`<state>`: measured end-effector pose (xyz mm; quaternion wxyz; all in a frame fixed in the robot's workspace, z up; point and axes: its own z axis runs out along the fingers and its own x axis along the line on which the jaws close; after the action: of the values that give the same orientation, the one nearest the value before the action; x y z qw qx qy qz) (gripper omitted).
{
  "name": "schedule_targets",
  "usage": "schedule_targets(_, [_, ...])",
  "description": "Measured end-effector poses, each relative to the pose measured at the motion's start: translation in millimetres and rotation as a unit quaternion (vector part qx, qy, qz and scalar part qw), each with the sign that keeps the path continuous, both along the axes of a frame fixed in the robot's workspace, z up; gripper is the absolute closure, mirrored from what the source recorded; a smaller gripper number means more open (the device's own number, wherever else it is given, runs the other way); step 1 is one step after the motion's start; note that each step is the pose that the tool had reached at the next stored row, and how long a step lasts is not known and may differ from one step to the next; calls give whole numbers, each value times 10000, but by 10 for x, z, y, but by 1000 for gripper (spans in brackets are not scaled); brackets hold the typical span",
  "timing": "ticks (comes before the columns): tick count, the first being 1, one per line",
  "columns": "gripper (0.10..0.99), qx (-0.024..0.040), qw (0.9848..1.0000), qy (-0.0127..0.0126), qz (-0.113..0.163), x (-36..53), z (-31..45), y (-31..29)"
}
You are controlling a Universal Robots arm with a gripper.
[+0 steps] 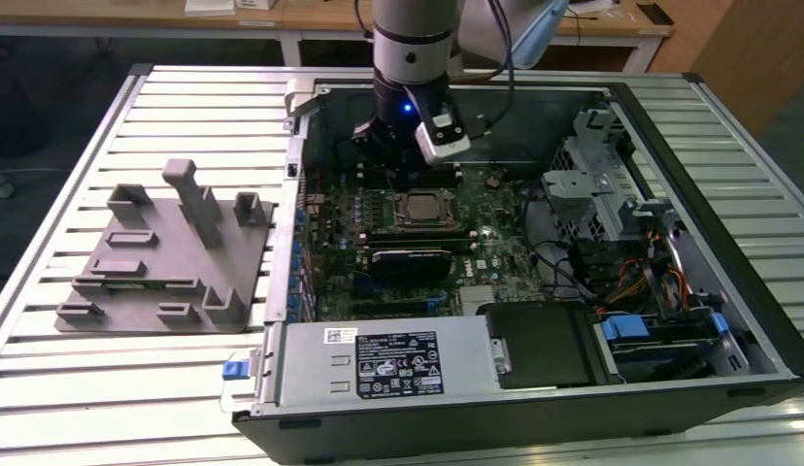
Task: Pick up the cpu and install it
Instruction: 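Install the first cpu locking lever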
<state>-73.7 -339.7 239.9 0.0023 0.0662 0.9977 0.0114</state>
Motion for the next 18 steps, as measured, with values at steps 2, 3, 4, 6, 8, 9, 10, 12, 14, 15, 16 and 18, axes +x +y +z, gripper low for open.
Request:
schedule_targets(2, [980,0,10000,0,-1,-34,0,0])
schedule_targets(3, [980,0,10000,0,-1,-50,0,0])
schedule_targets(4, [980,0,10000,0,0,-89,0,0])
schedule_targets(6, [980,0,10000,0,0,-125,-1,0])
schedule_targets(8, [980,0,10000,0,0,-160,-1,0])
schedule_targets(9, [980,0,10000,0,-1,-179,-1,0])
schedule_targets(10, [980,0,10000,0,-1,-199,-1,0])
schedule_targets(12, [980,0,10000,0,0,-239,-1,0])
schedule_targets(14, [980,0,10000,0,0,-280,-1,0])
schedule_targets(15, [980,0,10000,0,-1,-300,-1,0])
schedule_targets(16, [980,0,10000,0,-1,-318,-2,0])
schedule_targets(18, [980,0,10000,0,0,-352,-2,0])
